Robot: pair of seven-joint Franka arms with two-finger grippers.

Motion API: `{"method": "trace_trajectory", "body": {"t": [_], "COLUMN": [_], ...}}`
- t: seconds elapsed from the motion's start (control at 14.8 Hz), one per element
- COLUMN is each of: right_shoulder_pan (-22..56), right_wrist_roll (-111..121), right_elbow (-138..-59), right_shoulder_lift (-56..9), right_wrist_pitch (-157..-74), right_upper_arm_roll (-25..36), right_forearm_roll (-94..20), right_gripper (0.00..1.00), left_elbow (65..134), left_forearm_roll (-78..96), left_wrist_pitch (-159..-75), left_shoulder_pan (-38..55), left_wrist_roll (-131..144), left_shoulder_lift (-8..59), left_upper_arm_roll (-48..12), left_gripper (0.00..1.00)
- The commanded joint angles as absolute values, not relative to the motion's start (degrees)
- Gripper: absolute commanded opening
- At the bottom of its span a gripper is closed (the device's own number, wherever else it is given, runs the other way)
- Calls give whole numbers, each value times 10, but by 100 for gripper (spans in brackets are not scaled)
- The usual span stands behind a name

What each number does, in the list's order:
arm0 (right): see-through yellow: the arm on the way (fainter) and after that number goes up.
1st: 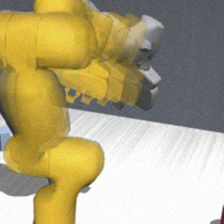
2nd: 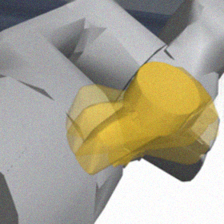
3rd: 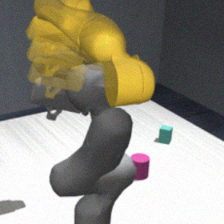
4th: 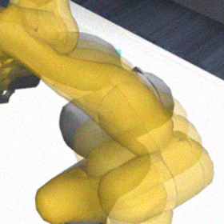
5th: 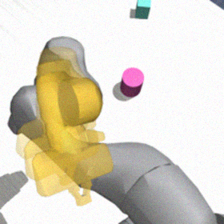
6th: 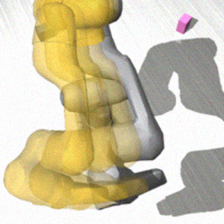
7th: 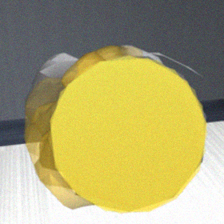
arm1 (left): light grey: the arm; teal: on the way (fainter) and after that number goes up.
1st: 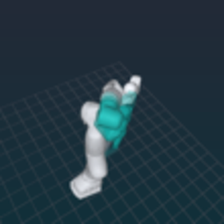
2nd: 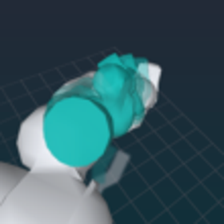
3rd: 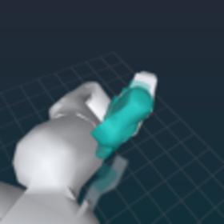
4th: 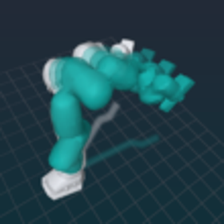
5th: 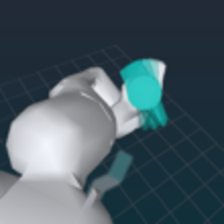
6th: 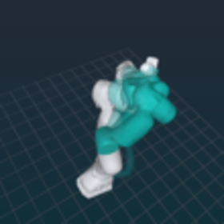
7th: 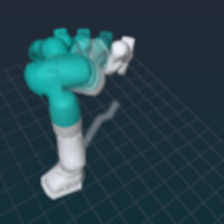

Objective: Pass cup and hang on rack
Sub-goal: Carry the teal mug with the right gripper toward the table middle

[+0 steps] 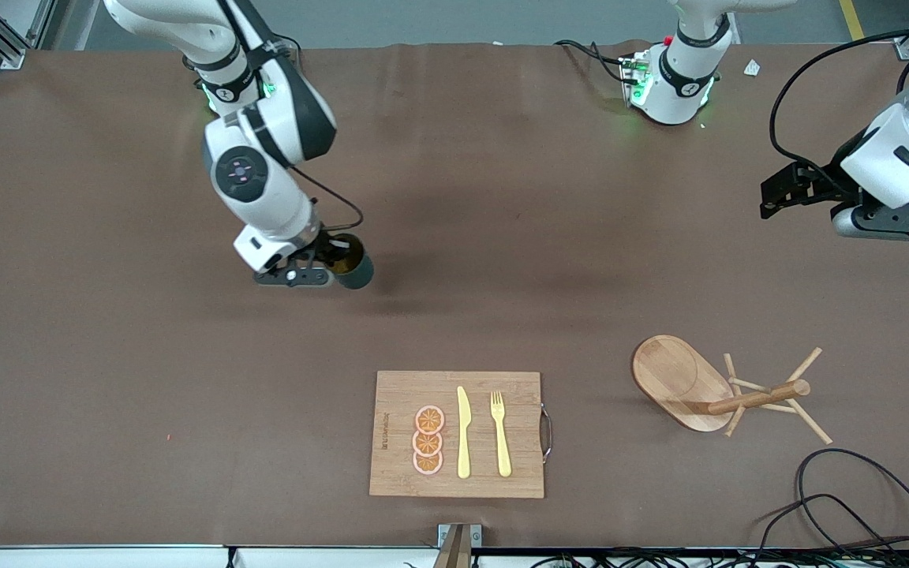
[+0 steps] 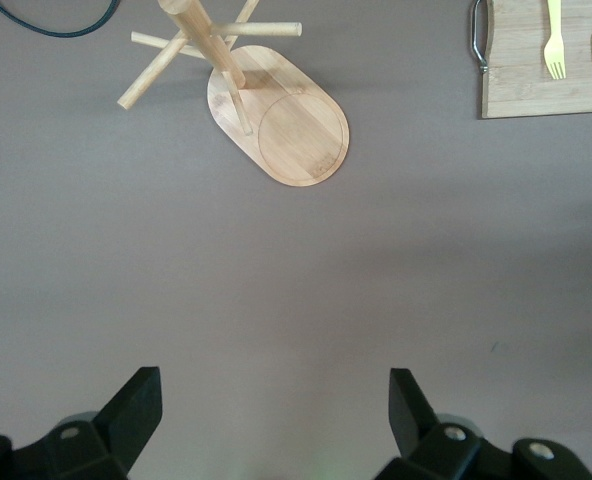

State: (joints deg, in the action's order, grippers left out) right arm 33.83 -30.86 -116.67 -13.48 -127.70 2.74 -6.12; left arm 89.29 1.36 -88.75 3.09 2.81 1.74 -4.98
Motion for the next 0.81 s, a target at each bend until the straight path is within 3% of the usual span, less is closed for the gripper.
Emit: {"method": "trace_trajectory", "body": {"t": [0.0, 0.75], "right_shoulder_pan": [384, 463], "right_wrist_roll": [-385, -518], "right_elbow": [-1118, -1003], "right_shoulder_lift": [-180, -293], "right_wrist_pitch": [-1283, -1281], "right_upper_arm_roll": [35, 35], "right_forearm_roll": [-73, -70], "right_gripper": [0, 0], "left_elbow": [886, 887], "left_forearm_roll": [13, 14], "left_wrist_pitch": [-887, -885], "left_shoulder_pan": [30, 31], "left_wrist_roll": [28, 28], "left_shoulder_lift": [18, 18], "left_upper_arm_roll": [-50, -50], "left_gripper": [100, 100]}}
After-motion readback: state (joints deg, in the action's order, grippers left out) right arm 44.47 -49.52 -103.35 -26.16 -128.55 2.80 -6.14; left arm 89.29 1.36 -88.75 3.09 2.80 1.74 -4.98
